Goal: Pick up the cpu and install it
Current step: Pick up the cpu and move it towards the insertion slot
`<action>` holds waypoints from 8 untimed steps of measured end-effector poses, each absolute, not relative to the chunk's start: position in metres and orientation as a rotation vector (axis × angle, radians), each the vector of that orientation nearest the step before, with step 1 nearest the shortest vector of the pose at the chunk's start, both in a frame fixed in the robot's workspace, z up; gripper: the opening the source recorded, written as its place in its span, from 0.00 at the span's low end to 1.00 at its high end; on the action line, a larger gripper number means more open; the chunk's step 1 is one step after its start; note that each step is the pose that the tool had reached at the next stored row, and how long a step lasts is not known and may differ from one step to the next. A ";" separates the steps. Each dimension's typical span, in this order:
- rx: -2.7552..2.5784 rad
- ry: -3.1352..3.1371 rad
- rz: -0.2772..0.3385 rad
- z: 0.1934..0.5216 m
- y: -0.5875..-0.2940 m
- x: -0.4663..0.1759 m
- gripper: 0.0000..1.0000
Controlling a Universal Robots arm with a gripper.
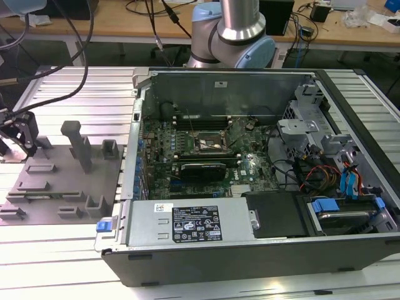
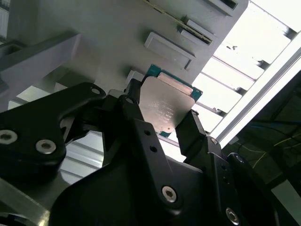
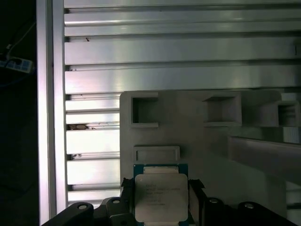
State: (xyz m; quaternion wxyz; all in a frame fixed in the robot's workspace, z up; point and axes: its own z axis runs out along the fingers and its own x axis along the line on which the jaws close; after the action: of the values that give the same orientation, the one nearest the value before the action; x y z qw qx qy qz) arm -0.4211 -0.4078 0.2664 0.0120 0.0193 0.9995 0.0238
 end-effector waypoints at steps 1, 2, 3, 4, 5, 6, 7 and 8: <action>0.060 3.116 0.074 0.267 -0.408 -0.421 0.55; 0.060 3.116 0.074 0.268 -0.408 -0.421 0.55; 0.060 3.116 0.074 0.269 -0.408 -0.421 0.55; 0.060 3.116 0.074 0.270 -0.408 -0.421 0.55; 0.060 3.116 0.074 0.271 -0.408 -0.421 0.55; 0.060 3.116 0.074 0.272 -0.408 -0.421 0.55; 0.060 3.116 0.074 0.273 -0.408 -0.421 0.55; 0.060 3.116 0.074 0.274 -0.408 -0.421 0.55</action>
State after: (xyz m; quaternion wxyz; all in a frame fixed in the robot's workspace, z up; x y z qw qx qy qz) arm -0.4211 -0.4078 0.2740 0.0120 0.0194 0.9995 0.0238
